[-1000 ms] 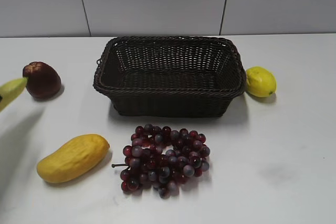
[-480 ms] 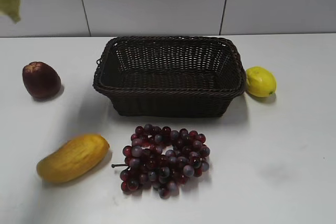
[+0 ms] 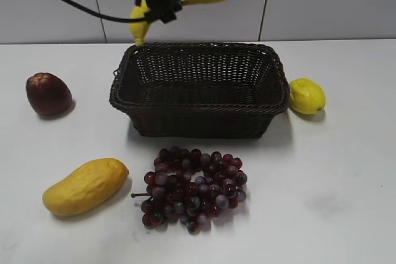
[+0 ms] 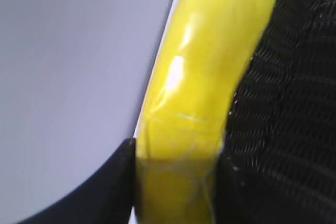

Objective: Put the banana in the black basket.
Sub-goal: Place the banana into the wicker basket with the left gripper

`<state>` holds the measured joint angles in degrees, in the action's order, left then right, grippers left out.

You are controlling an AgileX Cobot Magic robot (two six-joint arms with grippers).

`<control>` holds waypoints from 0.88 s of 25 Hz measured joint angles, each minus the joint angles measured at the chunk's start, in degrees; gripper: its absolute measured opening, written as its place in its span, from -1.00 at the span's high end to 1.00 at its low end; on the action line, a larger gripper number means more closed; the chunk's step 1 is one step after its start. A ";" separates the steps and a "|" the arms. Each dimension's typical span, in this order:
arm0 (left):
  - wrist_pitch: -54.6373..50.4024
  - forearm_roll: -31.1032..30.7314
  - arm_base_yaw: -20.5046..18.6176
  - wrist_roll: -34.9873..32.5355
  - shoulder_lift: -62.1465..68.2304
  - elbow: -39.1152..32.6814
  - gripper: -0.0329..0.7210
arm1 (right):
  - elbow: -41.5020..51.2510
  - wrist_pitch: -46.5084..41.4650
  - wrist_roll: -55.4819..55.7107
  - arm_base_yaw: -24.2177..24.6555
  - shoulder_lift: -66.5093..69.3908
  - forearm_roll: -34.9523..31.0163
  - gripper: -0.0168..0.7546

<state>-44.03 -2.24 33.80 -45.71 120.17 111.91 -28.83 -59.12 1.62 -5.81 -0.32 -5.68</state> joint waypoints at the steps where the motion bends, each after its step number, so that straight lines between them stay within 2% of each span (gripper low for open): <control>1: 1.57 -1.06 0.80 0.00 1.67 0.00 -0.17 | 0.00 0.00 0.00 0.00 0.00 0.00 -0.39; 9: 4.28 -2.81 2.66 -0.14 10.78 0.00 -0.17 | 0.00 0.00 0.00 0.00 0.00 0.00 -0.39; 14: 3.24 0.61 2.66 -0.30 12.13 0.00 -0.17 | 0.00 0.00 0.00 0.00 0.00 0.00 -0.39; 16: 3.24 1.65 2.66 -0.29 12.13 0.07 -0.29 | 0.00 0.00 0.00 0.00 0.00 0.00 -0.39; 19: 3.02 2.60 2.66 -0.29 12.04 0.07 -0.67 | 0.00 0.00 0.00 0.00 0.00 0.00 -0.39; 22: 1.81 3.01 2.66 -0.31 10.55 0.07 -0.82 | 0.00 0.00 0.00 0.00 0.00 0.00 -0.39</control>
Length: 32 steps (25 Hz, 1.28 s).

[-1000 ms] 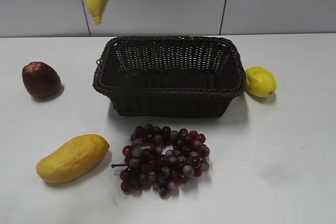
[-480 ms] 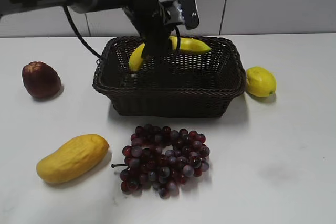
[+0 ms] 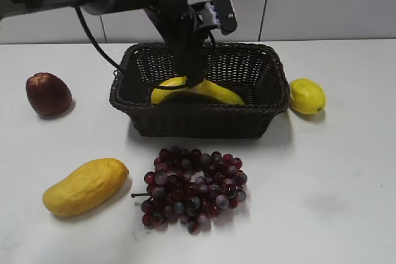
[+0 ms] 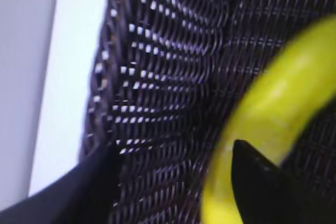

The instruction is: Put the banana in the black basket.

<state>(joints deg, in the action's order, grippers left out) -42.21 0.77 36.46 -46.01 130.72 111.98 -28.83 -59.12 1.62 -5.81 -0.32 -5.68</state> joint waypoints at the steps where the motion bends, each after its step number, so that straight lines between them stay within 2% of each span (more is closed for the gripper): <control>1: -0.33 0.04 0.00 0.00 -0.74 0.00 -0.83 | 0.00 0.00 0.00 0.00 0.00 0.00 -0.39; 5: -0.81 0.04 -0.47 1.17 -5.49 0.00 -0.80 | 0.00 0.00 0.00 0.00 0.00 0.00 -0.39; 9: -2.16 0.10 -3.98 9.75 -10.97 0.02 -0.69 | 0.00 0.00 0.00 0.00 0.00 0.00 -0.39; 13: -8.92 0.03 -10.74 19.30 -15.16 0.14 -0.64 | 0.00 0.00 0.00 0.00 0.00 0.00 -0.39; 17: -20.35 0.03 -18.57 28.78 -16.55 0.14 -0.64 | 0.00 0.00 0.00 0.00 0.00 0.00 -0.39; 19: -25.47 0.02 -21.99 31.92 -16.49 0.14 -0.64 | 0.00 0.00 0.00 0.00 0.00 0.00 -0.39; 22: -27.20 1.08 -26.91 35.71 -16.55 0.14 -0.64 | 0.00 0.00 0.00 0.00 0.00 0.00 -0.39; 27: -27.35 10.18 -32.38 38.30 -17.80 -0.39 -0.63 | 0.00 0.00 0.00 0.00 0.00 0.00 -0.39; 29: -27.29 10.90 -32.97 38.43 -20.08 -3.08 -0.62 | 0.00 0.00 0.00 0.00 0.00 0.00 -0.39; 32: -27.24 8.39 -33.03 38.43 -25.22 -10.49 -0.58 | 0.00 0.00 0.00 0.00 0.00 0.00 -0.39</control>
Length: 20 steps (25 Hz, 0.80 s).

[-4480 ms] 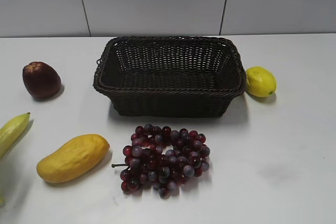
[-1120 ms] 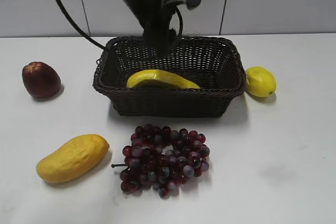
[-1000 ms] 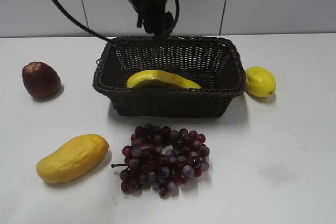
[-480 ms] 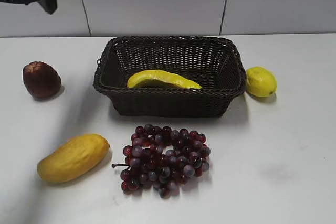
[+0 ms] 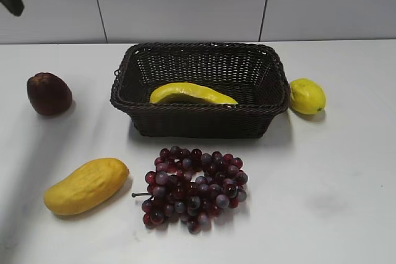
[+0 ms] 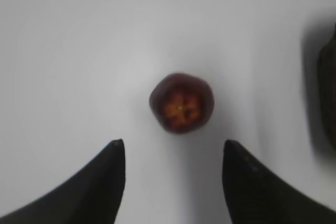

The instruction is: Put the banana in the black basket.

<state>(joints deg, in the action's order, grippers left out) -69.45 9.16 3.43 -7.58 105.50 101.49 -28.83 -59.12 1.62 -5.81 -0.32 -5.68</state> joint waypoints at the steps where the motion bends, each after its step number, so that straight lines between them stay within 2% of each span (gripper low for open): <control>1: 0.05 -1.07 0.00 0.00 -1.84 -2.90 -0.56 | 0.00 0.00 0.00 0.00 0.00 0.00 -0.39; 6: -0.26 -5.08 0.00 0.00 -12.93 -21.17 -0.53 | 0.00 0.00 0.00 0.00 0.00 0.00 -0.39; 11: -0.28 -5.56 0.00 0.00 -23.14 -36.89 -0.53 | 0.00 0.00 0.00 0.00 0.00 0.00 -0.39; 15: 1.75 -5.26 0.00 0.00 -30.76 -45.95 -0.53 | 0.00 0.00 0.00 0.00 0.00 0.00 -0.39; 20: 3.62 -5.24 0.00 0.00 -39.66 -53.36 -0.50 | 0.00 0.00 0.00 0.00 0.00 0.00 -0.39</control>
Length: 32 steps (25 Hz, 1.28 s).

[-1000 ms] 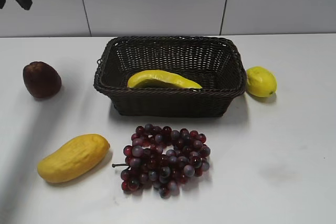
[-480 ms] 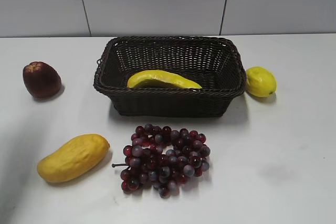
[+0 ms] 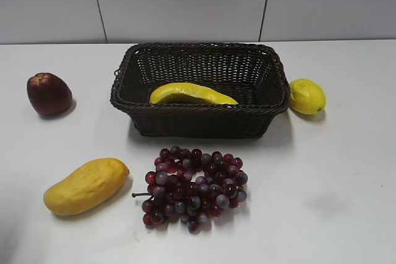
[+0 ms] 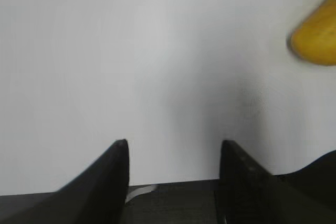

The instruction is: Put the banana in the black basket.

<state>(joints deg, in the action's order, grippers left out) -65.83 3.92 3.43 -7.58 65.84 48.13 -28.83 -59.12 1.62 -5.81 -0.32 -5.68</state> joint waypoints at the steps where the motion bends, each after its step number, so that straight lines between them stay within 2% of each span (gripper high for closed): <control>1: 0.43 0.05 0.00 0.00 -1.94 -1.20 -0.50 | 0.00 0.00 0.00 0.00 0.00 0.00 -0.39; 15: 9.45 2.98 0.00 0.00 -33.82 -16.88 -0.49 | 0.00 0.00 0.00 0.00 0.00 0.00 -0.39; 23: 8.42 3.44 0.00 0.00 -51.11 -17.98 -0.49 | 0.00 0.00 0.00 0.00 0.00 0.00 -0.39; 32: 6.65 4.33 0.00 0.13 -61.69 -19.01 -0.49 | 0.00 0.00 0.00 0.00 0.00 0.00 -0.39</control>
<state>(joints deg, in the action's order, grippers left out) -59.17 8.25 3.43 -7.45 4.15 29.13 -28.83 -59.12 1.62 -5.81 -0.32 -5.68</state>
